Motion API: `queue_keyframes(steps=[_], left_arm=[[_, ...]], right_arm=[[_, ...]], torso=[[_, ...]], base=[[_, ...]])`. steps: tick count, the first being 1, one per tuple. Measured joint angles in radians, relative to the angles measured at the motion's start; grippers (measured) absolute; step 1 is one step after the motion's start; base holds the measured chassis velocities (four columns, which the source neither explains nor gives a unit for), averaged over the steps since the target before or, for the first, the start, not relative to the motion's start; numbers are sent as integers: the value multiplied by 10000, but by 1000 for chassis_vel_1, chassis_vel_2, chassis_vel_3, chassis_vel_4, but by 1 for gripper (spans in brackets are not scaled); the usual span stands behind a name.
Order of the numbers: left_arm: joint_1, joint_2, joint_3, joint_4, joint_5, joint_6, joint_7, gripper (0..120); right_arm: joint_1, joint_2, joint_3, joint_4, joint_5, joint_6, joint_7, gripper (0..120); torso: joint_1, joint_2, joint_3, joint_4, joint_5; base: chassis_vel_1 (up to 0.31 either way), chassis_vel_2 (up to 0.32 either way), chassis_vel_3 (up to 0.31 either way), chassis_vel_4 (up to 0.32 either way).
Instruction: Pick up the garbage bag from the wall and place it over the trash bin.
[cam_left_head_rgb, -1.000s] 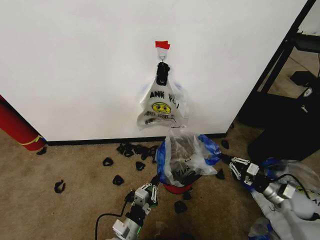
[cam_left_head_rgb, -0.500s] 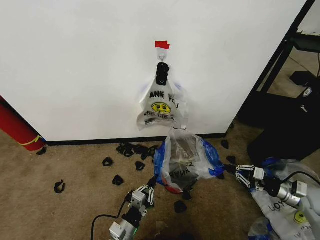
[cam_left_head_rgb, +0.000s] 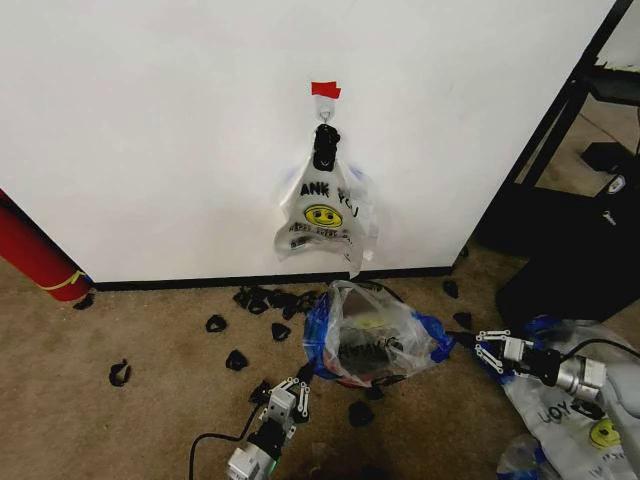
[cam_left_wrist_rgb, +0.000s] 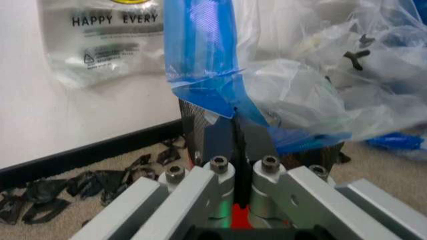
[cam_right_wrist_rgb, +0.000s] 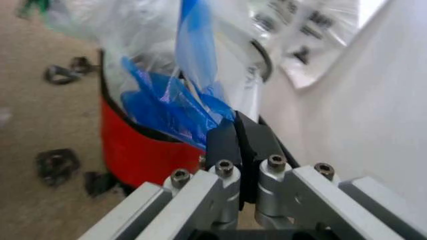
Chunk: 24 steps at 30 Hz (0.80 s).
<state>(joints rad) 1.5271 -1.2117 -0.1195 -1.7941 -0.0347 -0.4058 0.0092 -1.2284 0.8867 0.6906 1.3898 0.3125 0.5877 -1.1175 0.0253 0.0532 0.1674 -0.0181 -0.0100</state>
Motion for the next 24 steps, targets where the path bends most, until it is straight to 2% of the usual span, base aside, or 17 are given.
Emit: queue_keyframes(steps=[7,13,17,24], left_arm=[[-107,3,14,198,157,14,6,0],[-392,16,-1,511,659,244,-125,0],[-499,52,-15,645,842,302,-158,0],[-653,138,-20,894,1050,379,-183,0]], right_arm=[[195,314,-263,-475,240,223,863,0],[291,793,-745,-862,901,239,2350,0],[281,983,-888,-976,1002,182,2863,0],[324,1435,-1057,-1362,914,188,2986,0]], torso=[[0,0,0,0,-1],[0,0,0,0,-1],[0,0,0,0,-2],[0,0,0,0,-1]], base=[[0,0,0,0],[0,0,0,0],[0,0,0,0],[0,0,0,0]])
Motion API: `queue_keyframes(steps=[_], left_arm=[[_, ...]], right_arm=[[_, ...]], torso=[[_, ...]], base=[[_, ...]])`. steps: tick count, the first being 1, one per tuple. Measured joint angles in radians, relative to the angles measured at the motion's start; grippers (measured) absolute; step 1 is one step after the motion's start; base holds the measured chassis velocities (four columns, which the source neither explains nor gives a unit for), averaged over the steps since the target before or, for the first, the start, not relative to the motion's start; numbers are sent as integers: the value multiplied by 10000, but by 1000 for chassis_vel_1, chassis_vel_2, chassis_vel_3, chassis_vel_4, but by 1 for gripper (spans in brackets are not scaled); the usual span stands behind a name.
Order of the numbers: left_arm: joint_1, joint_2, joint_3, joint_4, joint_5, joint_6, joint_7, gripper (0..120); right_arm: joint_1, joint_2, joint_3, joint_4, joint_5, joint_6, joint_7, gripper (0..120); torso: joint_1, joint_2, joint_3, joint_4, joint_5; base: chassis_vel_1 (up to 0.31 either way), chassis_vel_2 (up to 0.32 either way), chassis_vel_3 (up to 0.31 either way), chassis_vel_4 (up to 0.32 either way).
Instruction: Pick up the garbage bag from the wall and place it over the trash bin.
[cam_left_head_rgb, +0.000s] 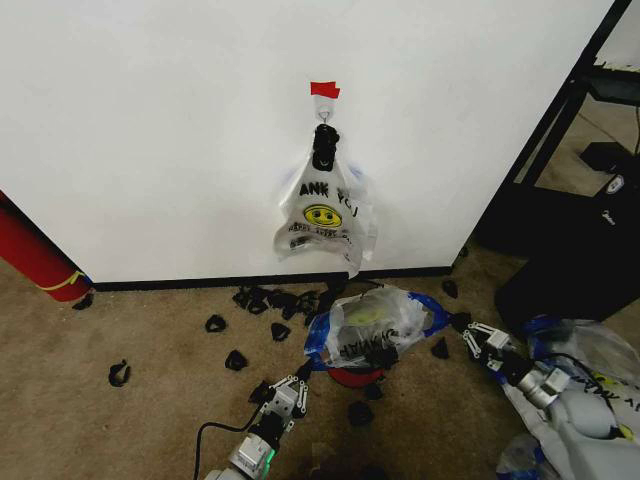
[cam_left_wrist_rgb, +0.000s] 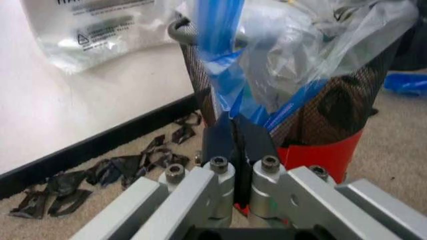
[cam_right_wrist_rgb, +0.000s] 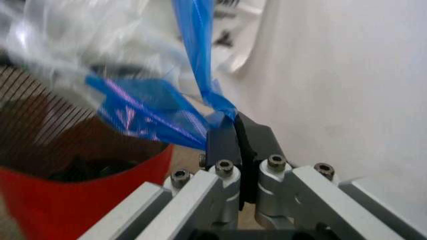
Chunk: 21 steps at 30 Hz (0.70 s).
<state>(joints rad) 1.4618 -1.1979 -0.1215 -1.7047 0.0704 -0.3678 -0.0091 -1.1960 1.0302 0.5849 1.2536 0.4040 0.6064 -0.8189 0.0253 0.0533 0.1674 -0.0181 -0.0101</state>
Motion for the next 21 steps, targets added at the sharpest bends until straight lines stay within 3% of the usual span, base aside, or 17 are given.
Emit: queue_keyframes(steps=[6,16,21], left_arm=[[-61,271,25,-15,-2,-49,130,0],[-527,492,113,388,25,-16,221,0],[-713,755,176,440,15,64,308,0]], right_arm=[[454,203,227,-830,-730,-30,-1460,0],[1011,355,213,-1935,-1055,239,-817,0],[1066,360,116,-2046,-482,276,-1088,0]], torso=[[0,0,0,0,0],[0,0,0,0,1],[0,0,0,0,1]], base=[[0,0,0,0],[0,0,0,0],[0,0,0,0]])
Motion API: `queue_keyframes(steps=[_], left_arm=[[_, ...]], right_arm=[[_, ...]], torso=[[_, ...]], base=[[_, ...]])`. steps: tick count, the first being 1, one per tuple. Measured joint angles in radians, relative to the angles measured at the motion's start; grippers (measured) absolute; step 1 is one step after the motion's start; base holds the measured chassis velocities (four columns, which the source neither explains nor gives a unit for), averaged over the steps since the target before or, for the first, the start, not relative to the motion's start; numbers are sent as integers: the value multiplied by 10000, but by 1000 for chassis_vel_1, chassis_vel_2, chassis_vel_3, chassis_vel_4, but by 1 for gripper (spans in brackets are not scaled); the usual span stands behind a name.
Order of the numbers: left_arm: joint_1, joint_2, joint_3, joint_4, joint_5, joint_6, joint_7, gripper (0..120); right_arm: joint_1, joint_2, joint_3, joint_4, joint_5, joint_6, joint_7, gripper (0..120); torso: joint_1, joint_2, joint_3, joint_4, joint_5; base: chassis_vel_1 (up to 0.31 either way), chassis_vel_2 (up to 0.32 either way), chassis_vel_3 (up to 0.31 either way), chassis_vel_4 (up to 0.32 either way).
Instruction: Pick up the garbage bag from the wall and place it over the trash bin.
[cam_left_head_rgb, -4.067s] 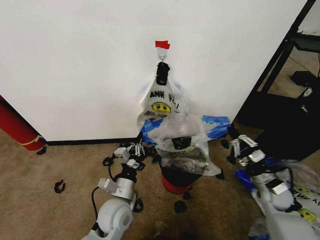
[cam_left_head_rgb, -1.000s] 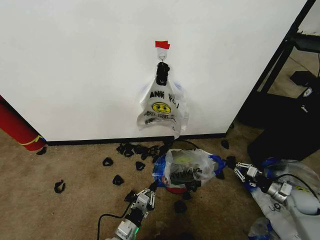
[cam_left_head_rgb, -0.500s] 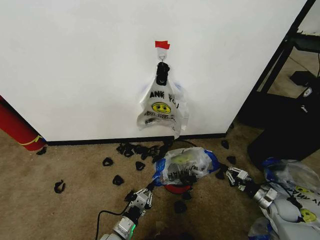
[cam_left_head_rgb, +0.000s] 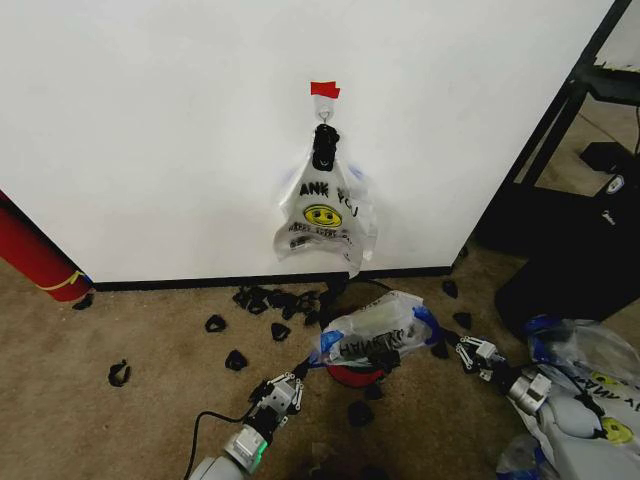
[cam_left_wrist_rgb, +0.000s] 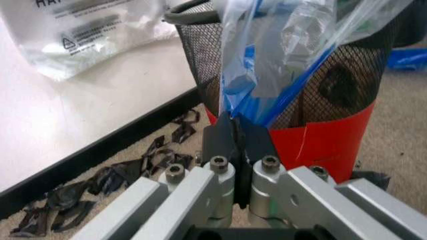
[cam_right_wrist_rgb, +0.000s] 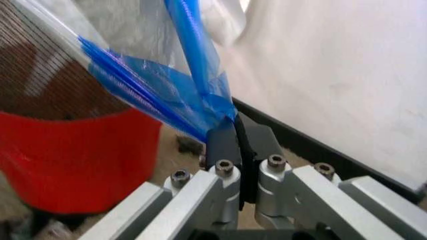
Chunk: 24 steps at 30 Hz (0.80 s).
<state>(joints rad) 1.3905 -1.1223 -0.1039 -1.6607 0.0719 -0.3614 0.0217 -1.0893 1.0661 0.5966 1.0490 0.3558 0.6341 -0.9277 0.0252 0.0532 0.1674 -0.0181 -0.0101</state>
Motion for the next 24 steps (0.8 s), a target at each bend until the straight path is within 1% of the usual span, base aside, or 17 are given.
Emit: queue_keyframes(steps=[2,5,7,9,16,19,21,24], left_arm=[[-17,118,41,-18,-45,-4,72,0],[-6,259,73,-142,-214,-122,322,0],[-2,301,73,-179,-263,-145,407,0],[0,501,24,-267,-357,-189,694,0],[-121,1063,-149,-355,-440,-95,1157,0],[-179,1151,-151,-303,-423,-64,1267,0],[-313,1221,-145,-103,-376,-12,1332,0],[-546,1199,-131,217,-356,12,1332,0]], right_arm=[[8,-48,-9,0,501,-54,-786,0],[5,-206,61,101,803,-354,-1923,0],[4,-254,82,121,805,-425,-2126,0],[7,-424,157,158,623,-554,-2530,0],[78,-541,381,128,-101,-596,-2746,0],[107,-504,435,69,-344,-554,-2757,0],[160,-414,467,-98,-654,-385,-2490,0],[207,-298,389,-323,-748,-117,-1791,0]], torso=[[0,0,0,1,1],[0,0,0,1,0],[0,0,0,1,-1],[0,0,0,0,0],[0,0,0,1,0],[0,0,0,0,-1],[0,0,0,0,2],[-1,0,0,0,1]], base=[[0,0,0,0],[0,0,0,0],[0,0,0,0],[0,0,0,0],[0,0,0,0],[0,0,0,0],[0,0,0,0],[0,0,0,0]])
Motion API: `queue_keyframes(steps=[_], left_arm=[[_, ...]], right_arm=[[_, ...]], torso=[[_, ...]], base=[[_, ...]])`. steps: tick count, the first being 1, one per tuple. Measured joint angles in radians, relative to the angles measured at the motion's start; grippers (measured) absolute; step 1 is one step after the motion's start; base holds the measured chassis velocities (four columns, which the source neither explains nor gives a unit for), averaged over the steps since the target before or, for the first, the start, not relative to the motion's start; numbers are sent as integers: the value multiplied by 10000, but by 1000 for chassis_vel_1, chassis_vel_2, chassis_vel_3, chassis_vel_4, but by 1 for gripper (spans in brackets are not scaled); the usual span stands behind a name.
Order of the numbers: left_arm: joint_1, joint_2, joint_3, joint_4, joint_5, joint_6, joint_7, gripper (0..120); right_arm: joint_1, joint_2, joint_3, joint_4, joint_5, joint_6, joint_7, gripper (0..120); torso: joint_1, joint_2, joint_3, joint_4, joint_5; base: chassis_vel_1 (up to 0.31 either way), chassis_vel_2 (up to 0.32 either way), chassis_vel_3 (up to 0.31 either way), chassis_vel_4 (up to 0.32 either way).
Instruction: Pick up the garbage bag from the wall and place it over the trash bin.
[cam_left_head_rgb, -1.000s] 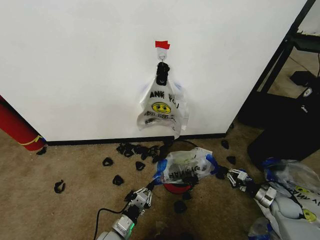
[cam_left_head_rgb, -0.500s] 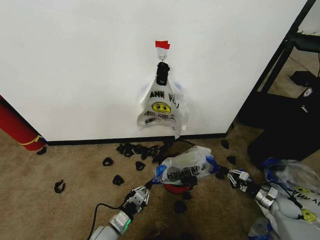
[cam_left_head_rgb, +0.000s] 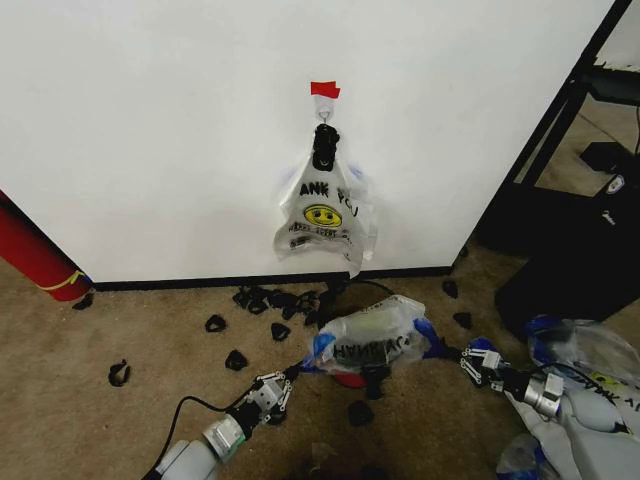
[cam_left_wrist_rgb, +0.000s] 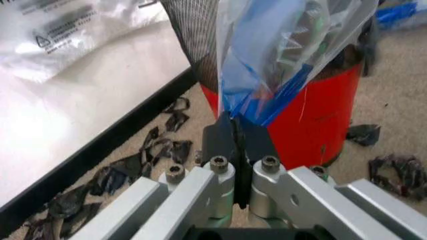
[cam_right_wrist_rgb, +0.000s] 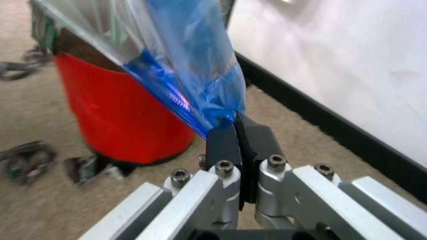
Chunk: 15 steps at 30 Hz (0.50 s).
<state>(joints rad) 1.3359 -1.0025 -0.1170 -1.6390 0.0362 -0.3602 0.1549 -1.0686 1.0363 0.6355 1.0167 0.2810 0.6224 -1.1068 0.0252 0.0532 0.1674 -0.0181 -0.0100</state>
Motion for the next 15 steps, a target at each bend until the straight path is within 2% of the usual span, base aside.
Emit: queue_keyframes(steps=[6,15], left_arm=[[-135,-22,8,53,-161,12,-30,0],[189,259,-5,-879,-589,155,19,0]], right_arm=[[9,104,-183,-61,537,68,357,0],[-153,-120,-289,558,2189,-348,366,0]], torso=[[0,0,0,0,0],[0,0,-1,1,-2]], base=[[0,0,0,0],[0,0,0,0]])
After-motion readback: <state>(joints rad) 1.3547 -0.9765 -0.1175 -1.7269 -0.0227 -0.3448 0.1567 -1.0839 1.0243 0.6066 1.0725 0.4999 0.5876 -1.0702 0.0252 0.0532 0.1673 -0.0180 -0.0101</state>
